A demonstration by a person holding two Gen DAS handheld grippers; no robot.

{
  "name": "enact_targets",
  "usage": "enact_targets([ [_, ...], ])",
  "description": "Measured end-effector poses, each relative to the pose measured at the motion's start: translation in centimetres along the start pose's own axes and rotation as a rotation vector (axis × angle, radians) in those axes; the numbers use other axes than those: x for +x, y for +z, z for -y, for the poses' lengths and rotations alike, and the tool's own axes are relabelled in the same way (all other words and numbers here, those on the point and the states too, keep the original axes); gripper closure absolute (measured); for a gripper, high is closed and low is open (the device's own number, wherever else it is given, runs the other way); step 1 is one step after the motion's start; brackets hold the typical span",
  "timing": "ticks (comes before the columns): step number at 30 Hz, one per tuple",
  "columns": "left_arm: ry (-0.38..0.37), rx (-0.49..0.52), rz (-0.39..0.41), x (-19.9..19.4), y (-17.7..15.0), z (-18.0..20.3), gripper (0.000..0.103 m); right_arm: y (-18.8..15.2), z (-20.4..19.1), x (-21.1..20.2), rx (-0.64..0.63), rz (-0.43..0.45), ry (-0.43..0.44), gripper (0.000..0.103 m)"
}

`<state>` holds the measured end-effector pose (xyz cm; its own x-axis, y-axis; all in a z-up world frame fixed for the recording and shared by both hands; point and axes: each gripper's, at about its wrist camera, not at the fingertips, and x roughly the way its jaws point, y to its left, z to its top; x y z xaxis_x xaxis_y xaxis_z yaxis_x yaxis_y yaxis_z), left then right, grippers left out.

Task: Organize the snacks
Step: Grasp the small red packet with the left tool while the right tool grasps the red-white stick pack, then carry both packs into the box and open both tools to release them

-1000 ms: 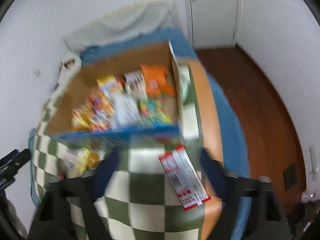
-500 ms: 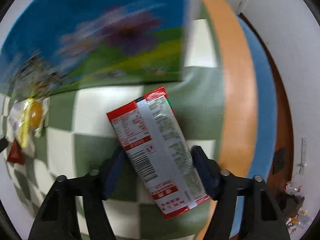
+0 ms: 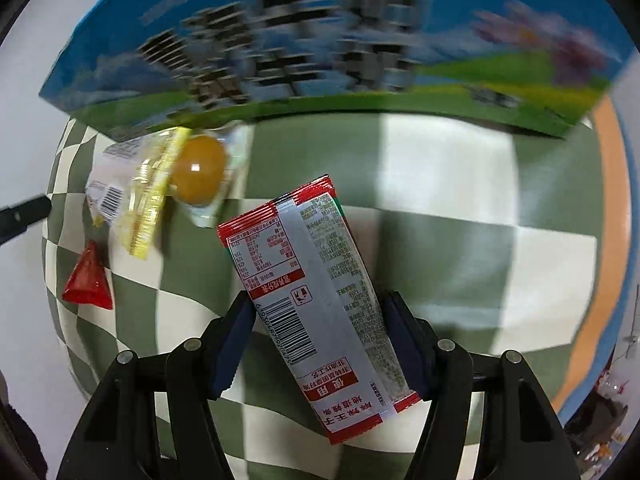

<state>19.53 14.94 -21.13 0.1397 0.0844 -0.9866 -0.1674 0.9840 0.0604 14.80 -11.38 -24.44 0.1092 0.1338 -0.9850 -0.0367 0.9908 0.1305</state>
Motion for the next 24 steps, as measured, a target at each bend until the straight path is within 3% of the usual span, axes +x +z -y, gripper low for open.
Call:
enact_targets([
  [4,-0.012,0.031,-0.078,2.4,-1.4,0.1,0.014,0.3,-1.3,0.4,-0.031,-0.005,-0.021,0.035],
  [8,-0.073,0.042,-0.154,5.3,-2.3,0.8,0.017,-0.1,-1.6,0.4,-0.040,-0.007,-0.036,0.035],
  [11,-0.067,0.034,-0.182,7.1,-2.7,1.0,0.063,-0.2,-2.2,0.5,-0.047,-0.011,-0.044,0.035],
  [14,-0.069,0.014,-0.163,7.1,-2.8,0.6,0.067,0.2,-5.3,1.3,-0.080,-0.009,-0.064,0.036],
  [19,-0.091,0.004,-0.106,4.2,-4.3,1.1,0.068,-1.1,-6.2,0.5,-0.080,0.033,-0.041,0.046],
  [24,-0.201,0.012,-0.044,-0.9,-5.3,3.4,0.068,-1.7,-5.8,-3.0,-0.043,0.085,0.052,0.047],
])
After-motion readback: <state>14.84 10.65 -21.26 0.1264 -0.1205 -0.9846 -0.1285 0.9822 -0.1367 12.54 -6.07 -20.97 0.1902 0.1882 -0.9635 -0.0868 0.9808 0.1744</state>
